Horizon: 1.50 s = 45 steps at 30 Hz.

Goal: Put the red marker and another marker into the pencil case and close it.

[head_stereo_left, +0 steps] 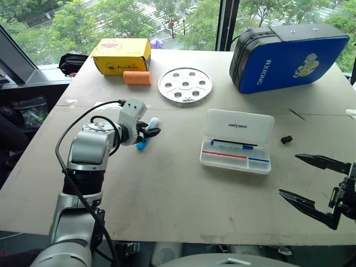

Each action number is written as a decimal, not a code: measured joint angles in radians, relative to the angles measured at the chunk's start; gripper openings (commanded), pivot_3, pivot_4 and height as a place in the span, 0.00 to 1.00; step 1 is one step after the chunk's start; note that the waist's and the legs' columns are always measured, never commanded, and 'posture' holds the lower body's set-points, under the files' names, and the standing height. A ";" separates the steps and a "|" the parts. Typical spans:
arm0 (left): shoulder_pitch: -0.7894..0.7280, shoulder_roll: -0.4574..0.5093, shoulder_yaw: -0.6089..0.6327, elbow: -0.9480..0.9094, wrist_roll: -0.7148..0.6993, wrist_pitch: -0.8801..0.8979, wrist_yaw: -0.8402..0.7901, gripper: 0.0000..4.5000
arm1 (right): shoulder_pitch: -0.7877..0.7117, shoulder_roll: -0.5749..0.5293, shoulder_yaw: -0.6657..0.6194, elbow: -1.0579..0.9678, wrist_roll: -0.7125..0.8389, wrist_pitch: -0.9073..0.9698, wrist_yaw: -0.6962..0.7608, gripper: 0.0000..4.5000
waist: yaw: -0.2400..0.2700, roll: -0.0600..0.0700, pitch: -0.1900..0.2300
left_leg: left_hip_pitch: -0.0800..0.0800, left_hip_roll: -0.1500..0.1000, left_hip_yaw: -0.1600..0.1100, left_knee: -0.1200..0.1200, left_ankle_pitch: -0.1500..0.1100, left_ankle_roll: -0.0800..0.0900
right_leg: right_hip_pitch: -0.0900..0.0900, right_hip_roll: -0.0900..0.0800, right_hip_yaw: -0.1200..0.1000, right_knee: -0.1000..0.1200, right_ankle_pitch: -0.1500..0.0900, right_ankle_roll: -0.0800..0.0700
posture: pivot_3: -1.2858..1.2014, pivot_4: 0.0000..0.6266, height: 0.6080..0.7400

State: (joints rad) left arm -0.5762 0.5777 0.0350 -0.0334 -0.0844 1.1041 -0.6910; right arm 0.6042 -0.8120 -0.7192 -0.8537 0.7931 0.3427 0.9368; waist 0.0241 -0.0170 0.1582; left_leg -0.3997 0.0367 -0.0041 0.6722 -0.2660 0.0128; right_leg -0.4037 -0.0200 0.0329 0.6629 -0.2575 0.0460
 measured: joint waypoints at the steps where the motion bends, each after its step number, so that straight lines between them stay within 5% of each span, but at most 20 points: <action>1: 0.007 -0.002 -0.008 0.011 0.003 -0.004 0.017 0.64 | 0.000 0.000 0.000 0.003 0.000 0.004 0.004 0.97 | -0.002 0.000 0.000 | 0.000 0.000 0.000 0.000 0.000 0.000 | 0.000 0.000 0.000 0.000 0.000 0.000 | 0.52 0.24 1.00; 4: 0.019 -0.017 -0.010 0.024 0.006 -0.032 0.061 0.64 | 0.008 0.001 -0.003 0.003 0.000 0.006 0.016 0.97 | -0.005 0.001 -0.001 | 0.002 0.000 0.000 0.000 0.000 0.000 | 0.001 0.000 0.000 0.001 0.000 0.000 | 0.52 0.24 1.00; 9: 0.106 0.001 -0.003 -0.056 0.001 -0.047 0.107 0.17 | 0.035 0.014 -0.016 -0.001 0.000 0.012 0.018 0.97 | -0.014 0.003 -0.007 | 0.005 0.001 -0.001 -0.002 0.000 0.000 | 0.002 0.001 0.003 0.002 0.000 0.000 | 0.52 0.24 1.00; 10: 0.118 0.008 -0.003 -0.075 0.000 -0.047 0.107 0.16 | 0.040 0.016 -0.019 -0.001 0.000 0.014 0.018 0.97 | -0.014 0.004 -0.007 | 0.006 0.001 -0.001 -0.002 0.000 0.000 | 0.002 0.001 0.004 0.001 0.000 0.000 | 0.52 0.24 1.00; 17: 0.132 0.095 -0.053 -0.097 -0.105 -0.154 -0.085 0.16 | 0.078 0.055 -0.039 -0.018 -0.004 0.017 0.017 0.97 | -0.008 0.001 -0.006 | 0.003 0.001 0.001 -0.002 0.000 0.000 | 0.001 0.001 0.001 0.000 0.000 0.000 | 0.52 0.24 1.00; 22: -0.123 0.135 -0.264 -0.166 -0.250 -0.215 -0.457 0.16 | 0.164 0.129 -0.084 -0.039 -0.020 -0.002 0.024 0.97 | 0.013 0.001 -0.006 | 0.001 -0.001 0.002 0.000 0.000 0.000 | 0.002 0.000 0.000 -0.001 0.000 0.000 | 0.52 0.24 1.00; 30: -0.348 -0.059 -0.618 0.101 -0.125 -0.442 -0.654 0.16 | 0.302 0.242 -0.155 -0.087 -0.036 -0.050 0.036 0.97 | -0.023 0.002 -0.006 | 0.003 0.001 0.003 -0.001 0.000 0.000 | 0.001 0.003 0.004 0.000 0.000 0.000 | 0.52 0.24 1.00; 42: -0.404 -0.162 -0.672 0.236 -0.015 -0.501 -0.668 0.16 | 0.432 0.329 -0.194 -0.153 -0.038 -0.110 0.016 0.97 | -0.019 0.002 -0.006 | 0.001 0.001 0.003 -0.002 0.000 0.001 | 0.000 0.003 0.004 -0.001 -0.001 0.000 | 0.52 0.24 1.00; 45: -0.404 -0.173 -0.686 0.236 0.015 -0.477 -0.657 0.46 | 0.433 0.326 -0.194 -0.154 -0.038 -0.116 0.010 0.97 | -0.014 0.002 -0.005 | 0.001 0.001 0.003 -0.002 0.000 0.001 | 0.000 0.003 0.004 -0.001 -0.001 0.000 | 0.52 0.24 1.00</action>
State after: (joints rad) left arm -0.9802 0.4049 -0.6514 0.2031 -0.0698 0.6270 -1.3482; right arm 1.0368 -0.4858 -0.9136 -1.0073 0.7553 0.2270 0.9472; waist 0.0106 -0.0147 0.1528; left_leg -0.3985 0.0376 -0.0014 0.6707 -0.2663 0.0133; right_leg -0.4042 -0.0172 0.0367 0.6619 -0.2584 0.0456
